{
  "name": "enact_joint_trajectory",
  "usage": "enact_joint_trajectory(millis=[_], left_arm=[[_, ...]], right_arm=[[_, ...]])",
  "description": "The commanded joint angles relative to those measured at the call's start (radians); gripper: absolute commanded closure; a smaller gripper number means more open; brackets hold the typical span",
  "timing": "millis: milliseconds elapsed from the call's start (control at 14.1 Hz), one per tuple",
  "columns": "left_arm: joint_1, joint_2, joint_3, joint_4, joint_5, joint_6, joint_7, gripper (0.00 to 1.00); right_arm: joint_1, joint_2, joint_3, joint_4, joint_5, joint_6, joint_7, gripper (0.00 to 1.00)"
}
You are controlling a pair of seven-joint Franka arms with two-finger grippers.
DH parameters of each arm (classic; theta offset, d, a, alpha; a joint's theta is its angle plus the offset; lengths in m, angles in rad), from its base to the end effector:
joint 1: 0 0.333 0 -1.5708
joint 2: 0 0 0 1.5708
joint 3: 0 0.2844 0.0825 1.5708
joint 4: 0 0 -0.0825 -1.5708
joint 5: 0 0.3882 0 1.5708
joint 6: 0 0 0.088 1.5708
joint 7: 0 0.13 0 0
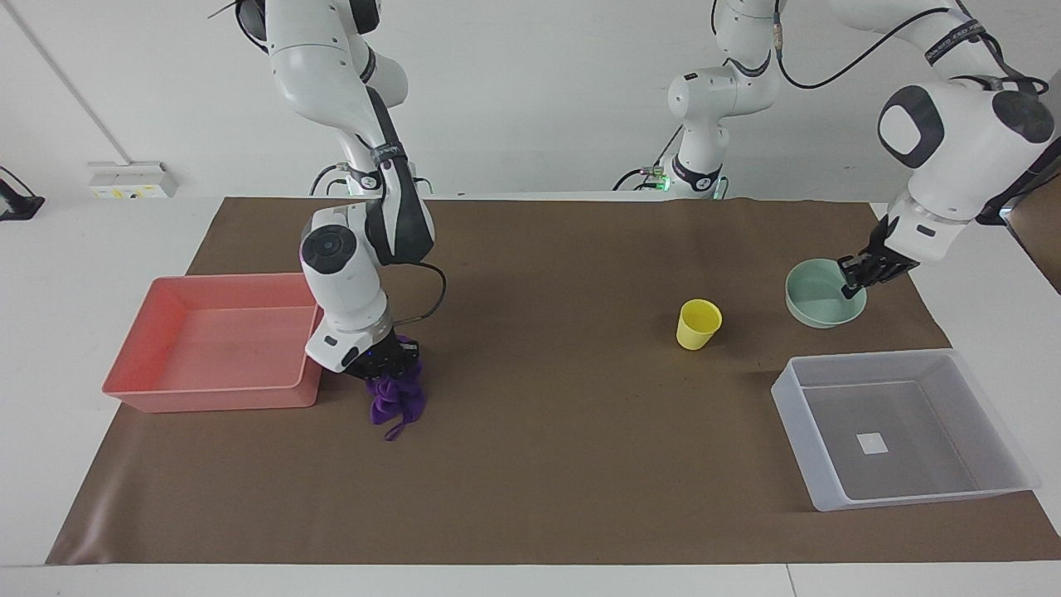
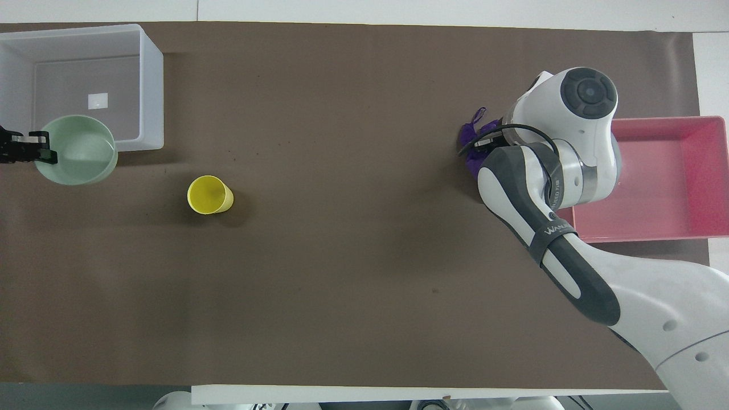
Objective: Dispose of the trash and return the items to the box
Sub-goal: 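Lift the green bowl with the left gripper while the right gripper grasps the cloth, then lower the bowl into the white box while the right gripper drops the cloth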
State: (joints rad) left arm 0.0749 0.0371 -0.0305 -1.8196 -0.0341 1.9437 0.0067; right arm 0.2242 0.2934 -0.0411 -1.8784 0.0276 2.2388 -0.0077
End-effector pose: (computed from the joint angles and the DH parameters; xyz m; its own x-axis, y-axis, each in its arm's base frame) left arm 0.5872 0.0232 0.4620 0.9950 0.0501 0.0869 0.0473 -0.9983 0.0333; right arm 0.6138 0.1158 0.3062 0.9823 0.1749 0.0673 0.1760 -0.9843 -0.0104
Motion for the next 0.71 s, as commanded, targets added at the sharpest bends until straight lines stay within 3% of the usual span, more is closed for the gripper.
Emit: enact_joint_trajectory(millis=[0,142,213,496,638], left_arm=[[0.037,0.194,0.001,0.167,-0.035,0.121,-0.008,1.00],[0.043,0.347,0.001,0.361,-0.033,0.119,-0.010,1.00],[0.046,0.395,0.003,0.406,-0.033,0.127,-0.010,1.00],[0.049,0.526,0.004,0.413,-0.032,0.283,-0.010,1.00],[0.048,0.537,0.007,0.407,-0.033,0.291,-0.014,1.00]], right_arm=[[-0.016,-0.097,0.003,0.050,-0.003,-0.125,0.011,1.00],[-0.026,-0.149,-0.002,0.099,-0.006,-0.235,0.011,1.00],[-0.038,-0.169,-0.002,0.135,-0.008,-0.299,0.011,1.00],[-0.153,-0.272,-0.003,0.191,-0.017,-0.478,-0.029,1.00],[-0.242,-0.280,-0.003,0.182,-0.044,-0.493,-0.127,1.00]])
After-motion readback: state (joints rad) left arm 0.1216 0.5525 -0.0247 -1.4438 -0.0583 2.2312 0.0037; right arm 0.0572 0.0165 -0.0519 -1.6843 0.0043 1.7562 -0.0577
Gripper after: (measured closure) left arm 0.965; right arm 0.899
